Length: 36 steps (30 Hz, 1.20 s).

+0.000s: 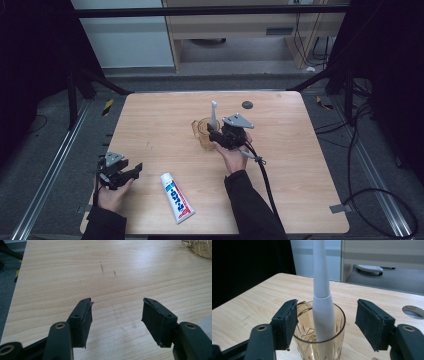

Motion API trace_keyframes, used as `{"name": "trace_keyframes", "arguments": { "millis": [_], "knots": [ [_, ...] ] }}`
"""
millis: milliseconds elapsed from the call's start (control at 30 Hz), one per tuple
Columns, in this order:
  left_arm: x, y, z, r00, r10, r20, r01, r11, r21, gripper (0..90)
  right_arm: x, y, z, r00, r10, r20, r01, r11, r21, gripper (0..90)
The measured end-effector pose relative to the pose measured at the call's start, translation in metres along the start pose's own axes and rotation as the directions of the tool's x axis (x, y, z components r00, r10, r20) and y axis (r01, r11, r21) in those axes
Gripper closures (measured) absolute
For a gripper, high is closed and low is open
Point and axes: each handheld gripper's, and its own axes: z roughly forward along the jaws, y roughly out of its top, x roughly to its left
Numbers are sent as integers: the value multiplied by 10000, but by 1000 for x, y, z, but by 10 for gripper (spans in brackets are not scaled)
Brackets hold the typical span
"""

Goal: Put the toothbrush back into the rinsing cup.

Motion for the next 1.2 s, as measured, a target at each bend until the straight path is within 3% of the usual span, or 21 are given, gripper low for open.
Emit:
{"name": "trace_keyframes", "arguments": {
  "millis": [333, 567, 667, 800, 1067, 1200],
  "knots": [
    [-4, 1, -3, 10000, -55, 25, 56, 9999, -156, 405, -8, -5, -28, 9994, -252, -216, 260, 9989, 385, 258],
    [-6, 2, -6, 9999, -55, 84, 56, 9999, -155, 431, -25, -11, -52, 9987, -518, 14, 515, 9950, 859, 255],
    [-8, 2, -7, 10000, -25, 64, 26, 9999, -154, 449, -34, -15, -64, 9964, -742, 403, 708, 9944, 781, 270],
    [-11, 2, -9, 9999, -65, 126, 67, 9999, -125, 470, -50, -21, -79, 9963, -669, 541, 611, 9928, 1034, 268],
    [-21, 0, -12, 9990, 55, 438, -59, 10000, 71, 600, -74, -37, -105, 9940, -727, 822, 610, 9888, 1364, 277],
    [-27, -3, -15, 9968, 323, 736, -344, 9990, 270, 678, -81, -43, -114, 9930, -784, 887, 638, 9855, 1571, 278]
  ]
}}
